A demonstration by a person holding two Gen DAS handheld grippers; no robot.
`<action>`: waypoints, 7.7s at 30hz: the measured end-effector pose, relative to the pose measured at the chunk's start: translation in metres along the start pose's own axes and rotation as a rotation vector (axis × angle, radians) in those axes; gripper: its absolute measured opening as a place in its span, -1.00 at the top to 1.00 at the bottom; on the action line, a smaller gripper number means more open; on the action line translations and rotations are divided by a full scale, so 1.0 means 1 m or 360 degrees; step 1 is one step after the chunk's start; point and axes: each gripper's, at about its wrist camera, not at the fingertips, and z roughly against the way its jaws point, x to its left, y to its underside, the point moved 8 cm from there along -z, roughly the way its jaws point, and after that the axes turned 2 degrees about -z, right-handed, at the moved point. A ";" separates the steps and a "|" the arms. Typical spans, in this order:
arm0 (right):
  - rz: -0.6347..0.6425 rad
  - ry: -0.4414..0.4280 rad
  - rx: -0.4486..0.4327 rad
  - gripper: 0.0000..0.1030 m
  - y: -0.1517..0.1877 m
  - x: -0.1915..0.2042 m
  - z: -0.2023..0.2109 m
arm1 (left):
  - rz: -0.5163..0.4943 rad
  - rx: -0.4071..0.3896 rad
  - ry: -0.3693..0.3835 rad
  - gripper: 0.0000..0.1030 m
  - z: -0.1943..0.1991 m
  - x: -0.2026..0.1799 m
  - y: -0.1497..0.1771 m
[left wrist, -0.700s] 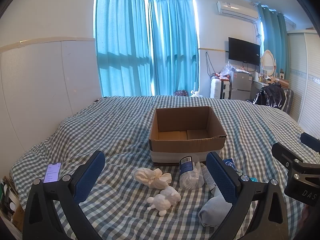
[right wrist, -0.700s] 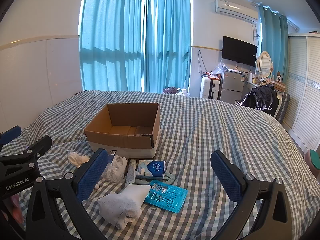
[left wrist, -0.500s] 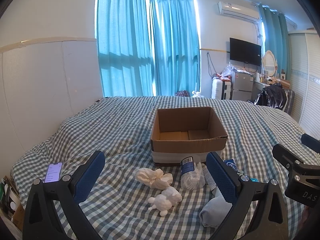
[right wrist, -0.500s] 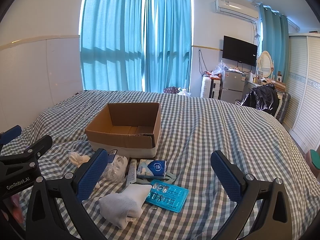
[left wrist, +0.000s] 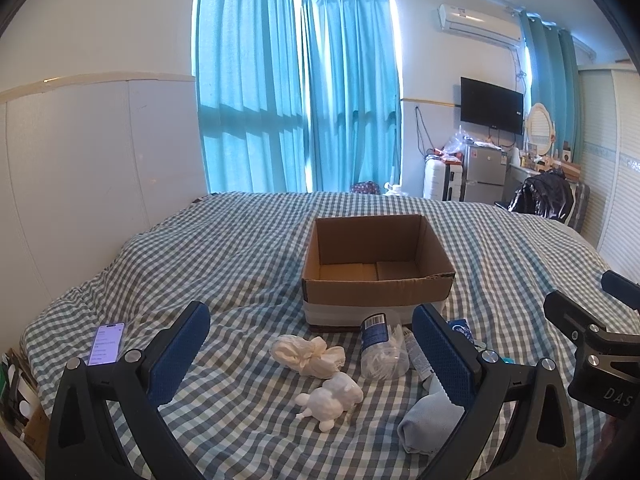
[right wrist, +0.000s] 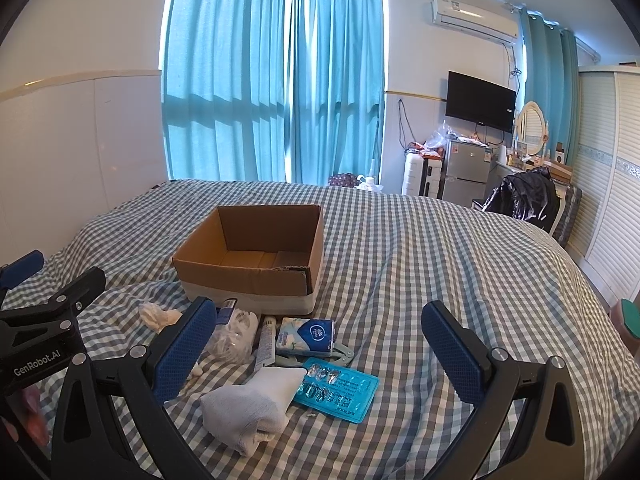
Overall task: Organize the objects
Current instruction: 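Move both grippers toward the white figurine and white mesh sock, then grasp the white figurine with the left gripper while the right gripper grasps the mesh sock, then lower figurine and sock into the box and open both grippers, then grasp the clear floss jar with the left gripper while the right grasps the blue blister pack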
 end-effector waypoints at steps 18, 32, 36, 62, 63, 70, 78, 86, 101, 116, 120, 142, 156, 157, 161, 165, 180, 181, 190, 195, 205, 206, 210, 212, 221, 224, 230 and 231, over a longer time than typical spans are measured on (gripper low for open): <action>0.0002 -0.0048 -0.0011 -1.00 0.000 0.006 0.005 | 0.0013 0.0017 0.0002 -1.00 -0.003 0.002 0.004; 0.0100 -0.0135 0.0377 -0.88 0.074 0.030 -0.059 | -0.0011 0.0300 -0.0051 -1.00 -0.057 0.014 0.073; 0.0115 -0.0215 0.0531 -0.77 0.102 0.042 -0.079 | -0.0033 0.0404 -0.0029 -1.00 -0.076 0.013 0.096; 0.0054 -0.0386 0.0534 0.08 0.101 0.041 -0.104 | -0.0055 0.0784 0.0193 -0.60 -0.161 -0.030 0.154; 0.0054 -0.0387 0.0536 0.08 0.101 0.041 -0.104 | -0.0047 0.0769 0.0202 -0.59 -0.158 -0.029 0.152; 0.0078 -0.0381 0.0495 0.08 0.094 0.041 -0.091 | -0.0046 0.0701 0.0200 -0.59 -0.131 -0.026 0.138; 0.0132 -0.0361 0.0349 0.09 0.065 0.044 -0.057 | -0.0019 0.0523 0.0156 -0.59 -0.093 -0.008 0.090; 0.0213 -0.0344 0.0132 0.09 0.004 0.045 -0.030 | -0.0031 0.0291 0.0153 -0.59 -0.070 -0.007 0.020; 0.0227 -0.0357 -0.0053 0.09 -0.114 0.042 -0.088 | -0.0070 0.0092 0.0181 -0.59 -0.139 -0.023 -0.090; 0.0205 -0.0380 0.0147 0.10 -0.125 0.052 -0.257 | -0.0189 0.0256 0.0165 -0.59 -0.278 -0.054 -0.073; 0.0215 -0.0374 0.0202 0.10 -0.107 0.050 -0.283 | -0.0252 0.0301 0.0174 -0.59 -0.293 -0.064 -0.056; 0.0150 -0.0460 0.0269 -0.11 -0.103 0.058 -0.264 | -0.0137 0.0392 0.0177 -0.96 -0.263 -0.049 -0.046; 0.0150 -0.0361 0.0008 -0.75 -0.160 0.020 -0.124 | -0.0158 0.0208 0.0111 -1.00 -0.149 -0.037 -0.084; 0.0157 -0.0364 0.0002 -0.75 -0.158 0.020 -0.117 | -0.0156 0.0204 0.0109 -1.00 -0.145 -0.036 -0.084; 0.0207 -0.0383 0.0024 -0.75 -0.139 0.017 -0.095 | -0.0145 0.0215 0.0075 -1.00 -0.125 -0.035 -0.072; 0.0260 -0.0425 0.0130 -0.75 -0.097 0.011 -0.091 | -0.0132 0.0258 0.0027 -1.00 -0.111 -0.036 -0.045; 0.0542 -0.0541 0.0787 -0.75 0.109 -0.022 -0.154 | -0.0052 0.0594 -0.0041 -1.00 -0.116 -0.073 0.096; 0.0563 -0.0538 0.0852 -0.75 0.122 -0.024 -0.159 | -0.0040 0.0621 -0.0033 -1.00 -0.118 -0.073 0.104; 0.0618 -0.0552 0.1033 -0.75 0.149 -0.019 -0.178 | -0.0013 0.0735 -0.0005 -1.00 -0.132 -0.083 0.134; 0.0597 -0.0553 0.1015 -0.60 0.144 -0.024 -0.174 | -0.0018 0.0735 -0.0009 -1.00 -0.130 -0.079 0.133; 0.0574 -0.0528 0.0913 -0.42 0.136 -0.030 -0.156 | 0.0020 0.0724 -0.0016 -1.00 -0.128 -0.068 0.131; 0.0557 -0.0529 0.0889 -0.41 0.131 -0.029 -0.153 | 0.0023 0.0723 -0.0015 -1.00 -0.129 -0.067 0.130; 0.0471 -0.0501 0.0742 -0.40 0.108 -0.036 -0.140 | 0.0030 0.0716 -0.0007 -1.00 -0.135 -0.066 0.126; 0.0430 -0.0469 0.0687 -0.40 0.098 -0.043 -0.138 | 0.0032 0.0709 0.0006 -1.00 -0.141 -0.068 0.123; 0.0358 -0.0434 0.0690 -0.40 0.090 -0.050 -0.148 | 0.0021 0.0642 0.0057 -1.00 -0.187 -0.084 0.098; 0.0364 -0.0433 0.0702 -0.40 0.091 -0.047 -0.151 | 0.0021 0.0725 0.0076 -0.99 -0.208 -0.089 0.107; 0.0321 -0.0407 0.0738 -0.40 0.094 -0.044 -0.161 | 0.0012 0.0796 0.0204 -0.29 -0.224 -0.100 0.120; 0.0320 -0.0405 0.0738 -0.40 0.094 -0.043 -0.162 | -0.0007 0.0801 0.0210 -0.25 -0.223 -0.102 0.121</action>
